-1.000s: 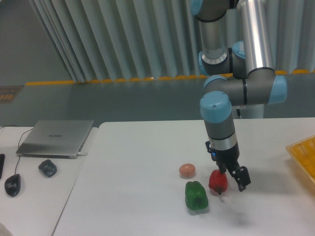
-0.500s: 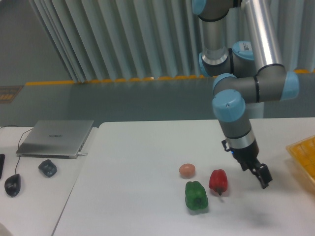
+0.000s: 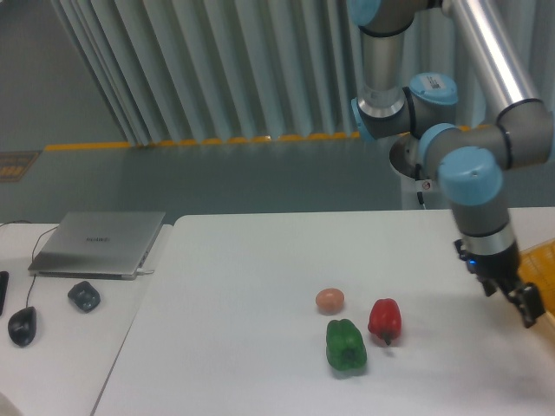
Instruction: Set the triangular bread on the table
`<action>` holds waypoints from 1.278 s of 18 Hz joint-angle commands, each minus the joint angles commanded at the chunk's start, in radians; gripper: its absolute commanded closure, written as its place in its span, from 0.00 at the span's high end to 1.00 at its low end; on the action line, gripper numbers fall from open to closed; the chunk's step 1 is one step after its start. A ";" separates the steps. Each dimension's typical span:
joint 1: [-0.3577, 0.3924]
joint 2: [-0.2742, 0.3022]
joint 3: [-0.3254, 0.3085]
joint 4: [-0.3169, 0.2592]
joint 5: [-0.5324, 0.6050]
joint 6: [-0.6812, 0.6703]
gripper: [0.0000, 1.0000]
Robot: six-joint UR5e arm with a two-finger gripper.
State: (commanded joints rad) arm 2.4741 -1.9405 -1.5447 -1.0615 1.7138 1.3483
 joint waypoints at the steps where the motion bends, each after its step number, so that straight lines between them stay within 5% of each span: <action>1: 0.017 0.011 0.003 0.002 -0.031 0.002 1.00; 9: 0.112 -0.027 0.057 0.047 -0.132 0.170 1.00; 23: 0.158 -0.132 0.072 0.097 -0.103 0.117 1.00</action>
State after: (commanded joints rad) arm 2.6323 -2.0724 -1.4726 -0.9649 1.6106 1.4652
